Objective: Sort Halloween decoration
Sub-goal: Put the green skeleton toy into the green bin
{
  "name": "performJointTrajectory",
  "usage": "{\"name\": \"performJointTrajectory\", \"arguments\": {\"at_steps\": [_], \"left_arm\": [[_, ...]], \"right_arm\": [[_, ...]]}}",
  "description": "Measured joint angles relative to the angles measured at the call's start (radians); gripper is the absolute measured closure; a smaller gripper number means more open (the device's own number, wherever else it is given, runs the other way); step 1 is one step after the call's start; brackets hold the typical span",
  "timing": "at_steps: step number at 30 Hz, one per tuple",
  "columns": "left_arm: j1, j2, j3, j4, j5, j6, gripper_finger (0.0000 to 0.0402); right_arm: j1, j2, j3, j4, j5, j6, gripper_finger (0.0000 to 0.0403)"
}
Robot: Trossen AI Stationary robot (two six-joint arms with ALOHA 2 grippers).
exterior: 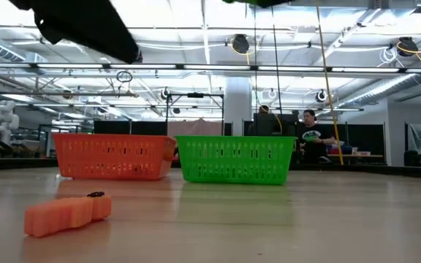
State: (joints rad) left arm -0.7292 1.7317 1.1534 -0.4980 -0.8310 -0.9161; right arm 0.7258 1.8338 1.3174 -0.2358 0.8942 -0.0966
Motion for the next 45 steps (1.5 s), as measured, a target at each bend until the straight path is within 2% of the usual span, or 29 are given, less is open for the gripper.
{"name": "performJointTrajectory", "arguments": {"at_steps": [9,20,27,45], "left_arm": [[0.001,0.000,0.000,0.119,0.000,0.015,0.0297],[0.011,0.000,0.000,0.126,-0.009,0.015,0.0297],[0.022,0.000,0.000,0.123,-0.009,0.015,0.0297],[0.023,0.000,0.000,0.123,-0.011,0.042,0.0297]], "right_arm": [[0.049,-0.006,0.000,-0.143,0.103,-0.208,0.0403],[0.076,-0.006,0.000,-0.139,0.119,-0.437,0.0403],[0.087,-0.006,0.000,-0.135,0.184,-0.466,0.0403],[0.088,-0.006,0.000,-0.134,0.184,-0.467,0.0403]]}}
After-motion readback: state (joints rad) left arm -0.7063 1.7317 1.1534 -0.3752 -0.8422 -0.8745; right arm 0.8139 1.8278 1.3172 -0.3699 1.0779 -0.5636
